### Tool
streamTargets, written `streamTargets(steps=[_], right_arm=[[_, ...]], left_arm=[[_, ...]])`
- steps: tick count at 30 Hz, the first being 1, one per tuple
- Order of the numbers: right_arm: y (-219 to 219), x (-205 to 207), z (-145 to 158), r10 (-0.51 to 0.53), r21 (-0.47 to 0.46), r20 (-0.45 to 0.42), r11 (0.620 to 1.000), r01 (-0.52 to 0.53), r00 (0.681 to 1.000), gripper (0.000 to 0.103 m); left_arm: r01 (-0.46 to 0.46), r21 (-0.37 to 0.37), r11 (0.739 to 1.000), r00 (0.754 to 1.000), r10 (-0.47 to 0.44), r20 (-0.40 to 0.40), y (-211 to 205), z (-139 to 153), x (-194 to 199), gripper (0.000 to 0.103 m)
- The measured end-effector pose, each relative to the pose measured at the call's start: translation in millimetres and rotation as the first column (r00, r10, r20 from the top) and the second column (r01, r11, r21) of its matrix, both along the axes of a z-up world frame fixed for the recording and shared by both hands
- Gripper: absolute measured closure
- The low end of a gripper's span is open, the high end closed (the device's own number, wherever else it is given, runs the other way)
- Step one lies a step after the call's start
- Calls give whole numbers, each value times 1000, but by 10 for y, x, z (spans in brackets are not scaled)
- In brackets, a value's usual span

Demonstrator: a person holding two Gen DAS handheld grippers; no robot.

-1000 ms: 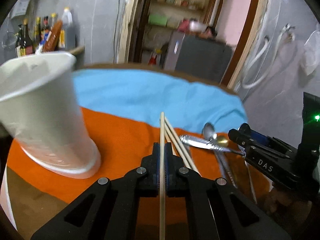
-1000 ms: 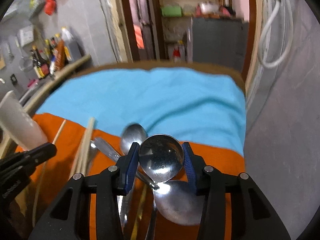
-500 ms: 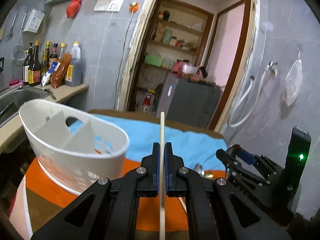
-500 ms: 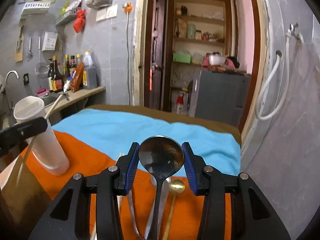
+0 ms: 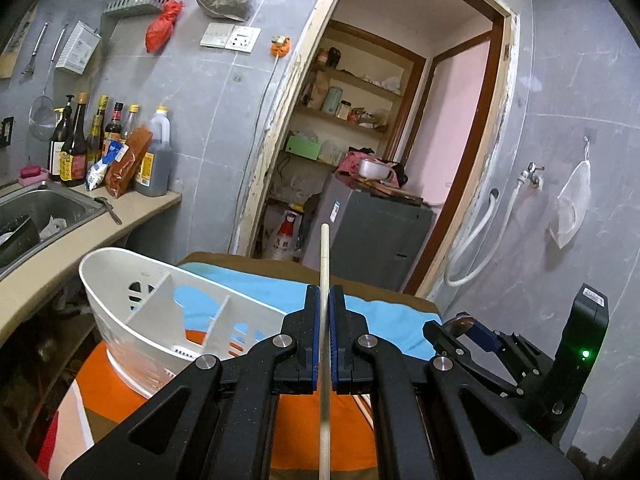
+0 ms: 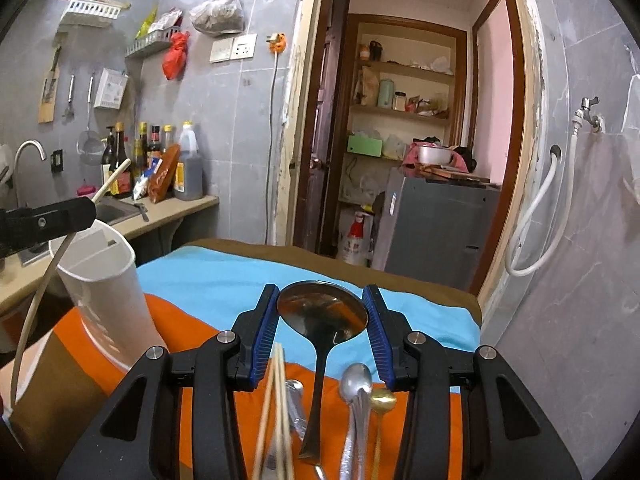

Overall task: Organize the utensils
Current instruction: 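Lift the chopstick with the left tool while the right tool carries the ladle to the white holder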

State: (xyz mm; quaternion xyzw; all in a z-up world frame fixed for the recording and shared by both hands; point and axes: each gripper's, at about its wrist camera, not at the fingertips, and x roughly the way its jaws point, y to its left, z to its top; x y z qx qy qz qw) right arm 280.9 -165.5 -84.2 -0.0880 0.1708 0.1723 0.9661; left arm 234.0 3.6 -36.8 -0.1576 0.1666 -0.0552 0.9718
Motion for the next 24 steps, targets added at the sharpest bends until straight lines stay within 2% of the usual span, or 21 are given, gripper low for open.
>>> streamTargets(steps=[7,10,14,20,24], right_arm=[[121,-135,300,19,37,54,999,-21,998,63],[188,-171,547,46,75,89,996,-52,995,63],[314,-166,871,85,140,134,985,-104,987,63],[640,-148,1220,149,237,210,951,-198,966,63],[866,-70,1208,181,277,235,929,-244,955,63]], left_arm=[[-30,-60,998,999,32,37,408,206,-9,101],[-71,-130,989,995,79,56,787,339,41,101],[-142,-177,974,984,159,85,1249,481,139,101],[-206,-185,961,962,234,142,1724,517,286,101],[-208,-206,956,955,244,166,1864,429,413,101]])
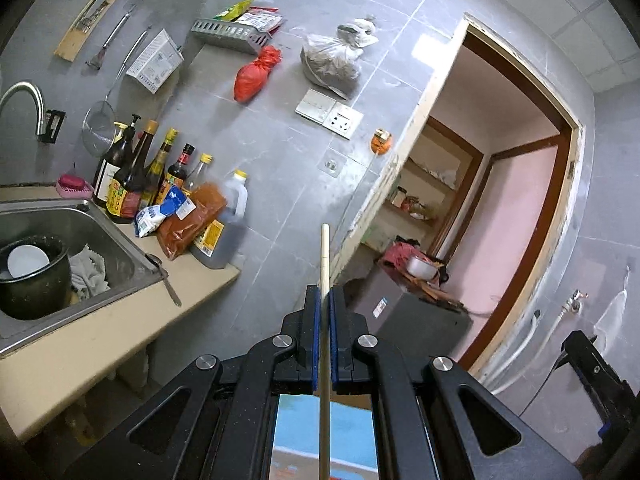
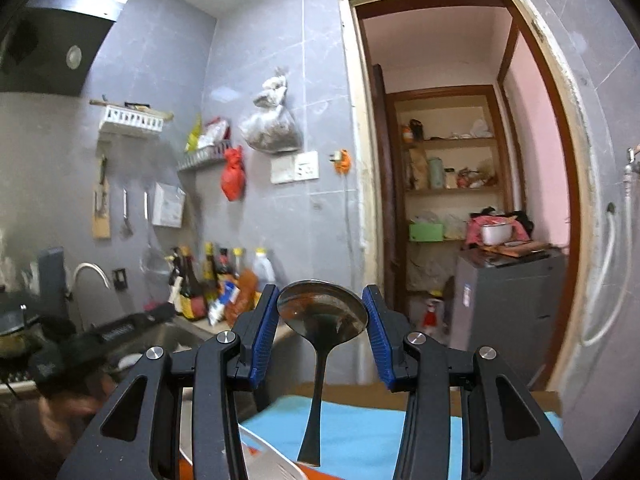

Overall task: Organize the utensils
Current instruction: 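Lift the chopstick with the left tool while the right tool carries the ladle to the white holder, then open the right tool to drop the ladle into the holder while the left tool drops the chopstick in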

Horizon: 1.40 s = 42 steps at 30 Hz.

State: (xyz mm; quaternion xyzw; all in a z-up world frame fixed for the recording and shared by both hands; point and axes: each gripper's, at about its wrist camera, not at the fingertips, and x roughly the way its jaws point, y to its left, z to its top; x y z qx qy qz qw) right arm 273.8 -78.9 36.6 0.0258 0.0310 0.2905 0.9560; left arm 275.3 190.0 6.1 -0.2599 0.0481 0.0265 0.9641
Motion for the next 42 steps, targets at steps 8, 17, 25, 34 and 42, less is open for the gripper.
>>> streamTargets(steps=[8,17,25,34,42], right_arm=[[179,178,-222,45,83,-56,996,-41,997,63],[255,198,-383,78,66,-116,995,-71,990,63],[364,175,-706,82,7,-182,997,-82,980,63],[356,137,-865,75,-8,-211,997,-79,975,63],[381,148,-958,65,-42,-253,996,-78,965,62]], left_arm=[[-17,-66,998,998,21,61,126,-3,121,101],[-80,-78,994,996,82,32,115,-184,128,101],[-156,-14,988,987,156,35,-61,-337,16,101],[-163,48,985,986,161,35,-106,-367,14,101],[-1,140,990,995,15,-98,-256,-558,-75,101]])
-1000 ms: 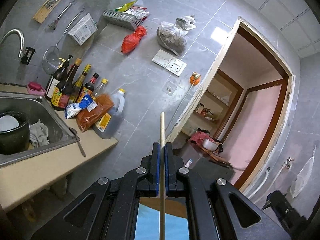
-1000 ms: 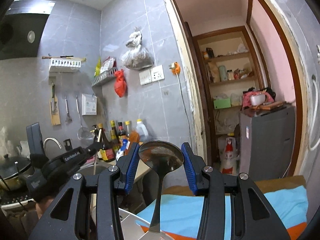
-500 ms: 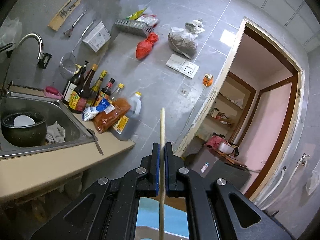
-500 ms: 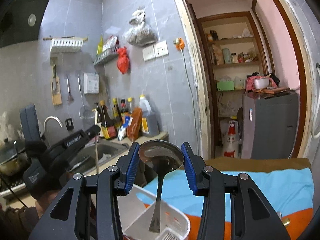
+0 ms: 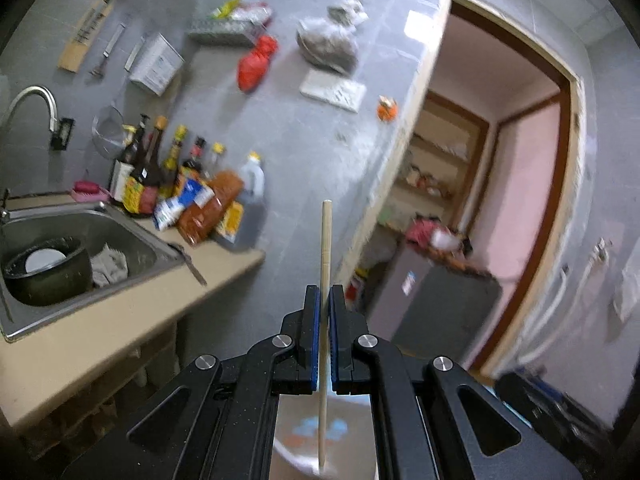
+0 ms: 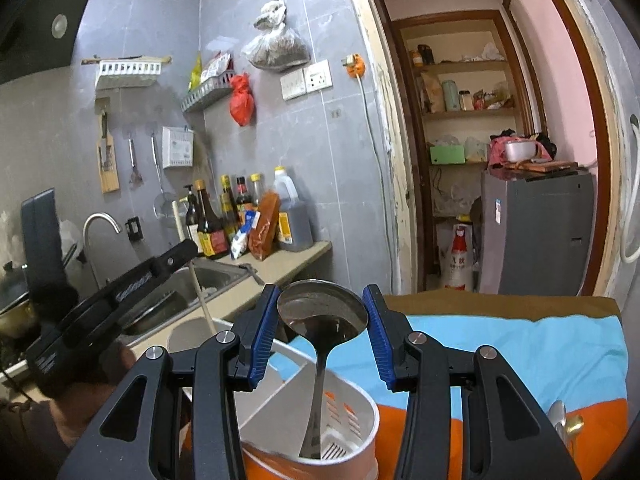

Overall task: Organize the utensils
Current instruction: 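Open the right tool to drop the ladle into the holder while the left tool drops the chopstick in, then bring both tools back down over the remaining utensils on the cloth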

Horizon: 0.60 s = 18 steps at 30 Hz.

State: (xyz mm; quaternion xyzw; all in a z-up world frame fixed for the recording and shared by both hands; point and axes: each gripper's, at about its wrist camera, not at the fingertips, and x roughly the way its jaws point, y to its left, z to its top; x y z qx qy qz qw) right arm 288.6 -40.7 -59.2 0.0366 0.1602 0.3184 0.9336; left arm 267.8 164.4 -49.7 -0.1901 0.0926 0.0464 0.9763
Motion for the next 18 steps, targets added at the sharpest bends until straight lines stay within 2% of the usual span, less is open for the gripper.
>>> streamTargets(steps=[5,9,11,12,14,16,18], right_arm=[[-46,-3,-40,2,-9,-36,1000,-2,999,61],[-146,-43,7,-4,11,-71,1000,5,997,56],[-236,-97,72,-19,24,-65,1000,20,998,47],[-268,-121,111,-30,25,-59,999,31,998,47],[-363,-167,209,-55,24,-48,998,56,997,40],[-485,-216,329,-86,26,-33,996,87,996,33],[-636,-288,450,-117,25,-9,993,117,993,27]], left_arm=[[88,12,996,992,-86,-90,-52,-85,-52,97],[122,-11,992,983,-123,-137,-87,-87,-136,70],[117,-7,993,984,-116,-135,-137,-10,-215,62],[115,-3,993,984,-114,-137,-160,35,-244,56],[88,20,996,987,-84,-135,-254,162,-315,39],[52,37,998,992,-47,-119,-329,284,-370,12],[20,56,998,995,-14,-98,-427,424,-426,7]])
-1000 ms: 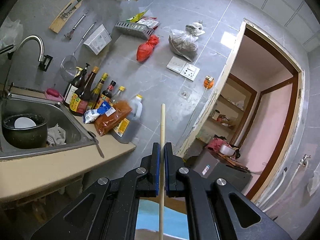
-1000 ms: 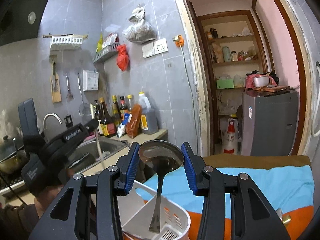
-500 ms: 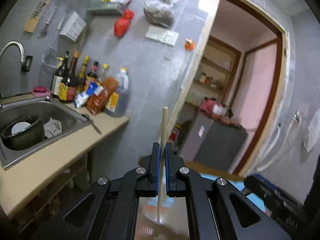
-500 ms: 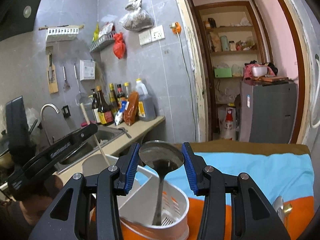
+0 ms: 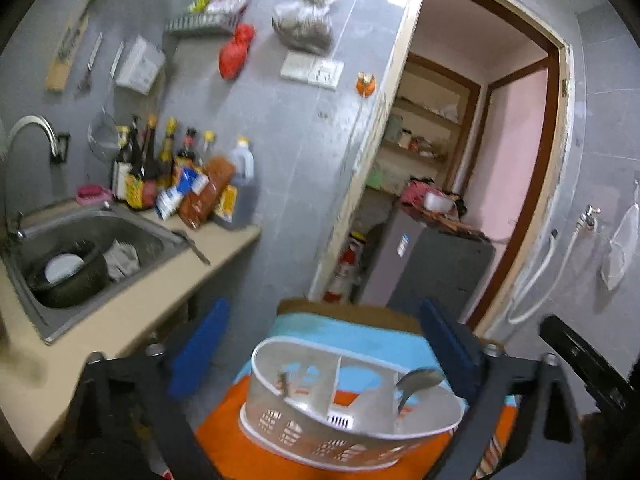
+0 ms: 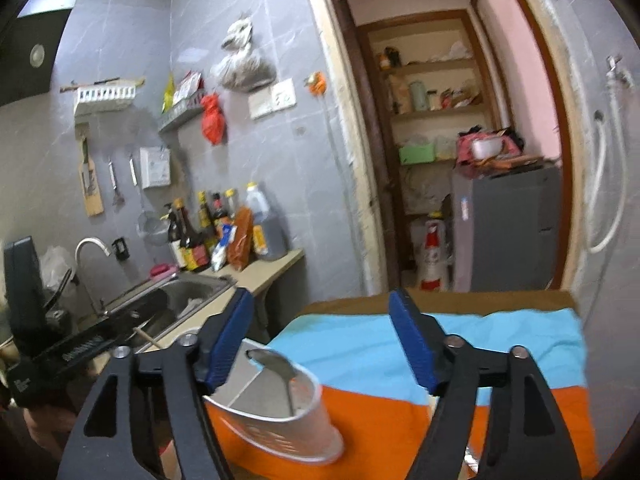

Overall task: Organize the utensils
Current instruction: 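Bring both tools back down over the remaining utensils on the cloth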

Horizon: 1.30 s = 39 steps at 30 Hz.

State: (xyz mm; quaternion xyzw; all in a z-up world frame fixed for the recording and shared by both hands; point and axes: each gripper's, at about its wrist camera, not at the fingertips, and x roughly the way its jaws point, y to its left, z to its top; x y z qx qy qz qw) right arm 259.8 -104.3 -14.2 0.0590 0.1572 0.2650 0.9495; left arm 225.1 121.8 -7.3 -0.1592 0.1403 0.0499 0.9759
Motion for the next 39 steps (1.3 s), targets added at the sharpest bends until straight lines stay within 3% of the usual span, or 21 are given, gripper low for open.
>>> streamTargets(steps=[4,6,12,18,26,34,39], right_arm=[[-274,-140,187,-49,-19,39,999,49,998,14],[-442,-225,277,-83,-27,60,996,85,995,1],[-885,-397,409,-169,-46,115,984,175,979,0],[-1274,-475,356,-227,-56,139,970,237,964,0],[-1665,-315,49,-249,-93,96,962,257,964,0],[-1889,-29,-423,-225,-137,15,965,225,974,0],[-1933,181,-735,-189,-157,-36,971,181,981,0]], left_arm=[[-18,59,998,1000,16,23,-251,245,-82,4],[-10,88,996,999,6,37,-387,328,-121,4],[31,115,993,997,-39,68,-813,433,-235,3],[62,162,985,995,-73,65,-1291,372,-279,3],[145,167,975,989,-139,-47,-1839,-24,-136,3],[146,196,970,980,-115,-163,-2206,-589,65,3],[132,199,971,949,-66,-308,-2297,-993,341,3]])
